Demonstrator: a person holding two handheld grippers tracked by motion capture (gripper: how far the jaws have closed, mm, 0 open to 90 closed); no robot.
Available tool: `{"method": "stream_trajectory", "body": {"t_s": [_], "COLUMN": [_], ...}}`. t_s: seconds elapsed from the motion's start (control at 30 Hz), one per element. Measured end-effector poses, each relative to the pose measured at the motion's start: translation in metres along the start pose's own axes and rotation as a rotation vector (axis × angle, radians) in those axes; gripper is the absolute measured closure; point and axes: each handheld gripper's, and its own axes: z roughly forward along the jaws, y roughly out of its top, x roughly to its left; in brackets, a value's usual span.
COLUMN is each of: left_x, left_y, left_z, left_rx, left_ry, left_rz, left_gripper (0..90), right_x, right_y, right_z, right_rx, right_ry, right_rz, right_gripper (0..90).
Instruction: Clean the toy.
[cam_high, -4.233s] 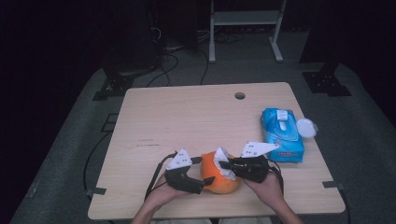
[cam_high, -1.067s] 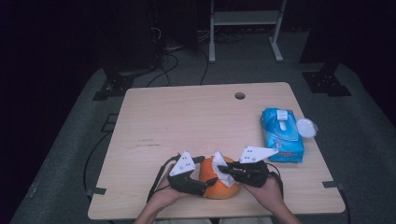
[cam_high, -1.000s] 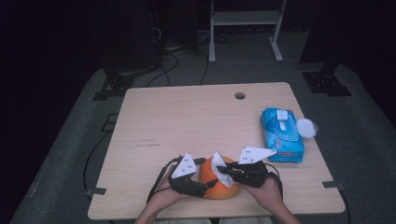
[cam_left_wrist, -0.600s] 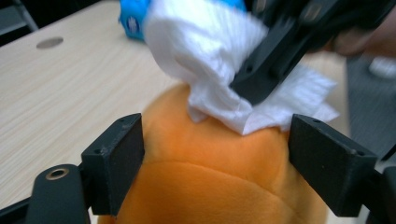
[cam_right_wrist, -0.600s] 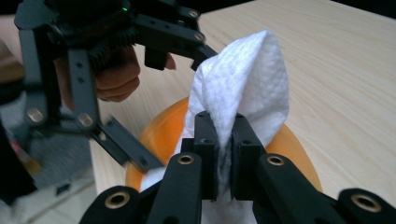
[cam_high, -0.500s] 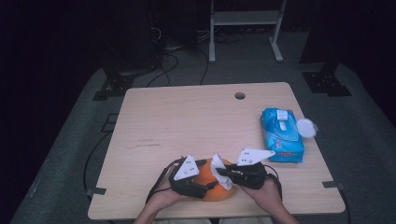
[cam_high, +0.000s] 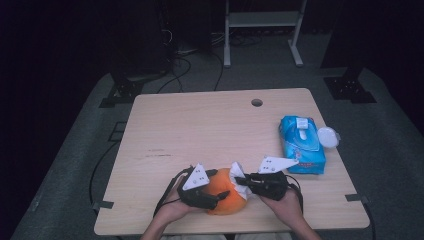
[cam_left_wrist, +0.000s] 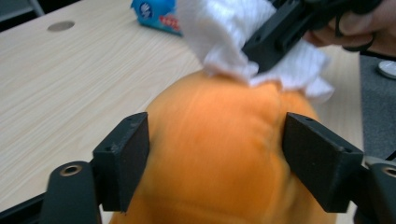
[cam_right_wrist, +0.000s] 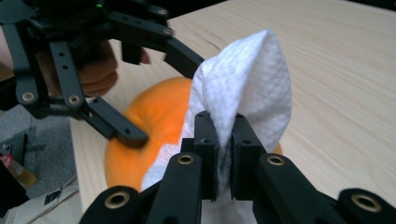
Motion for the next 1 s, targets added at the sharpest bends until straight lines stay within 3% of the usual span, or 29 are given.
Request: {"method": "stream_trajectory", "body": {"t_s": [0.07, 0.17, 0.27, 0.33, 0.37, 0.47, 0.5, 0.53, 0.57, 0.6, 0.63, 0.7, 0.77, 0.87, 0.93, 1.0], "left_x": [0.004, 0.009, 0.01, 0.013, 0.014, 0.013, 0.013, 0.014, 0.015, 0.015, 0.016, 0.015, 0.016, 0.017, 0.018, 0.018], "left_y": [-0.003, -0.007, -0.008, -0.01, -0.011, -0.011, -0.011, -0.011, -0.012, -0.013, -0.013, -0.012, -0.013, -0.014, -0.015, -0.015], "left_z": [-0.001, -0.004, -0.005, -0.006, -0.006, -0.008, -0.008, -0.008, -0.008, -0.008, -0.008, -0.008, -0.008, -0.009, -0.01, -0.01], "left_rx": [0.013, 0.015, 0.023, 0.024, 0.027, 0.026, 0.027, 0.028, 0.027, 0.023, 0.022, 0.024, 0.018, 0.016, 0.015, 0.011], "left_ry": [0.005, 0.007, 0.014, 0.009, 0.007, 0.006, 0.007, 0.006, 0.005, 0.003, 0.001, 0.003, 0.001, -0.004, -0.006, -0.004], "left_rz": [-0.02, -0.047, -0.052, -0.062, -0.061, -0.061, -0.061, -0.064, -0.068, -0.073, -0.073, -0.067, -0.07, -0.081, -0.082, -0.085], "left_gripper": [26.0, 26.1, 26.4, 26.8, 27.4, 27.9, 28.0, 28.3, 28.3, 28.3, 28.3, 28.2, 28.2, 28.2, 28.2, 28.2], "right_x": [-0.009, -0.013, -0.007, 0.001, 0.004, 0.0, -0.005, -0.012, -0.012, -0.016, -0.021, -0.026, -0.023, -0.013, -0.01, -0.015], "right_y": [-0.006, -0.009, -0.004, 0.001, 0.003, -0.002, -0.004, -0.009, -0.009, -0.012, -0.018, -0.021, -0.015, -0.004, -0.004, -0.011], "right_z": [0.0, -0.001, -0.002, -0.001, 0.001, 0.004, 0.003, 0.003, 0.003, 0.003, 0.004, 0.003, 0.0, -0.004, -0.002, 0.002], "right_rx": [0.019, 0.025, 0.002, -0.021, -0.017, -0.006, -0.002, 0.017, 0.017, 0.037, 0.048, 0.043, 0.028, -0.022, -0.015, 0.004], "right_ry": [-0.03, -0.031, -0.01, 0.032, 0.031, 0.029, 0.026, -0.012, -0.012, -0.043, -0.053, -0.039, -0.04, 0.016, 0.019, 0.02], "right_rz": [0.016, 0.042, 0.038, 0.017, 0.002, 0.016, 0.03, 0.034, 0.034, 0.028, 0.053, 0.087, 0.074, 0.052, 0.031, 0.057], "right_gripper": [82.8, 82.7, 82.7, 82.7, 82.7, 82.7, 82.7, 82.7, 82.7, 82.7, 82.7, 82.7, 82.7, 82.6, 82.6, 82.5]}}
